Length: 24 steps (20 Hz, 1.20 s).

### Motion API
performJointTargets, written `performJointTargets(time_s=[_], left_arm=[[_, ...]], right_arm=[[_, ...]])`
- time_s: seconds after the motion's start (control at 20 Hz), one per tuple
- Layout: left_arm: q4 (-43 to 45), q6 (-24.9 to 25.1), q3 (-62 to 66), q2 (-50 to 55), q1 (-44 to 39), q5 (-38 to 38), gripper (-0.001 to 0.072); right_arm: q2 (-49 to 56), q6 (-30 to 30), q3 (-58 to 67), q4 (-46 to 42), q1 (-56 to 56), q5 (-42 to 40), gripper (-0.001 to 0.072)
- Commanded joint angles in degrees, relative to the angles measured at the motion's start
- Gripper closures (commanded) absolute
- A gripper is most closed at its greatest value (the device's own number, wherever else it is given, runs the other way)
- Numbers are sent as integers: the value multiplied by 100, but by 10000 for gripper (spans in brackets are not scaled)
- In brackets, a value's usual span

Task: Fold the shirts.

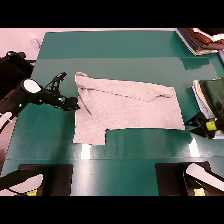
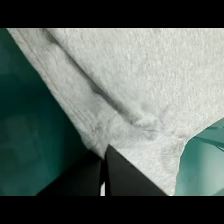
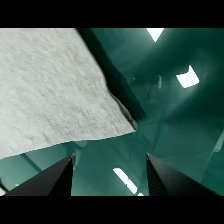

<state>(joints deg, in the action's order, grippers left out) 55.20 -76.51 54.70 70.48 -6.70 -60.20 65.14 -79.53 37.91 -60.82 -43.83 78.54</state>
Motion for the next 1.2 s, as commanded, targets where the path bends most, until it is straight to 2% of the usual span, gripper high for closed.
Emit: performJointTargets(time_s=[0.0,0.2,0.25,0.45,0.6,0.75,0.95,1.15], left_arm=[[-2,2,11,-37,-4,-2,685],[-11,2,11,-37,-4,-48,685],[-13,2,11,-37,-4,-48,685],[-20,-68,37,-85,-4,-85,686],[35,-164,330,-601,-4,-66,686],[96,-413,1276,-1456,-2,-94,686],[302,-660,3353,-2428,-4,-33,686],[1040,-1169,5580,-2736,-4,-90,687]], right_arm=[[-37,13,-831,538,-155,-713,270],[-37,15,-918,1093,448,-1622,273],[-37,13,-918,1189,625,-1836,307],[-37,162,-815,1309,1364,-2284,694],[-350,525,-111,1272,1814,-1860,695],[-1121,525,1213,1281,2096,-1552,694],[-2022,522,3641,1250,2177,-1316,695],[-2422,402,5608,970,1762,-883,695]])
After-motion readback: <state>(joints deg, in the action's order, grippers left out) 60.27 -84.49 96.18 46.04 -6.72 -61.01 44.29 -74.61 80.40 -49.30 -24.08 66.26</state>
